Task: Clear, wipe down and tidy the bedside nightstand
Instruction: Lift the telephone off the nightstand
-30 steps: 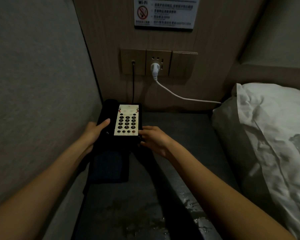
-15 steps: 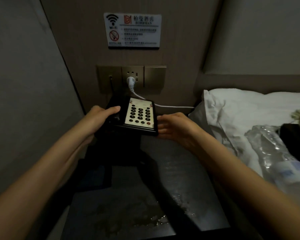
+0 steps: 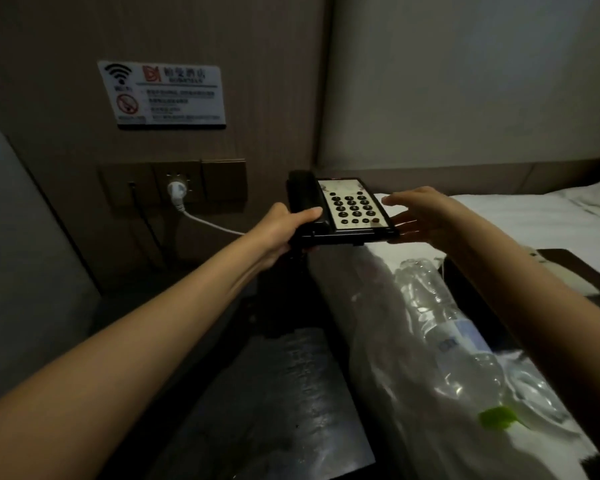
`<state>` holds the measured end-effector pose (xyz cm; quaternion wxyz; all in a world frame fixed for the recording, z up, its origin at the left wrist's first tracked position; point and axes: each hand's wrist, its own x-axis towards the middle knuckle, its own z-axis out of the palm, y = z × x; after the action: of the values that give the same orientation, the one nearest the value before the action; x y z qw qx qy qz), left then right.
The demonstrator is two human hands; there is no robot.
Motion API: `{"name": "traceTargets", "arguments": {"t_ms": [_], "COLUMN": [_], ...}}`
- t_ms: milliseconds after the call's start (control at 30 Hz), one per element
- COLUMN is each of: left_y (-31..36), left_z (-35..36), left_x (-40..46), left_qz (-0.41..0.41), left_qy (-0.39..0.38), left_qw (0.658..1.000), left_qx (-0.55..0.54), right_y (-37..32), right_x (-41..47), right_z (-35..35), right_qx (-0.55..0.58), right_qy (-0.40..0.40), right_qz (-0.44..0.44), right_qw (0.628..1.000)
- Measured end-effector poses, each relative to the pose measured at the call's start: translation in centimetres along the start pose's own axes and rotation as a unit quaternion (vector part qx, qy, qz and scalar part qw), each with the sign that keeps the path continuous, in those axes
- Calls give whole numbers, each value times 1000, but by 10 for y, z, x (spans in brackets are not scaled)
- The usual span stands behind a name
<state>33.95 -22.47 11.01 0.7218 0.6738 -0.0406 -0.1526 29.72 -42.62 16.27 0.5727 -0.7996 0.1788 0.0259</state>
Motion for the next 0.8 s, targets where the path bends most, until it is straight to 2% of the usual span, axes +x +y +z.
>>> {"name": "traceTargets", "arguments": {"t_ms": [167, 333, 533, 733, 800], "left_y": [-9, -25, -49, -64, -61], "left_z": [39, 74, 109, 118, 114], "left_x": [40, 78, 98, 98, 92], "left_qz": [6, -5, 40, 67, 59], "left_qy": [-42, -63, -73, -99, -90], "left_qw": [999, 997, 982, 963, 963], "left_qx": [19, 38, 168, 240, 246], "right_y": [2, 8, 30, 22, 16], "right_x": [40, 72, 85, 84, 81], "right_z": [-34, -60, -80, -60, -49], "right_qx": [-53, -96, -167, -161, -184], "right_qy": [-3, 22, 36, 8, 33], "right_qz": [61, 68, 91, 28, -18], "right_qw": [997, 993, 981, 987, 982]}}
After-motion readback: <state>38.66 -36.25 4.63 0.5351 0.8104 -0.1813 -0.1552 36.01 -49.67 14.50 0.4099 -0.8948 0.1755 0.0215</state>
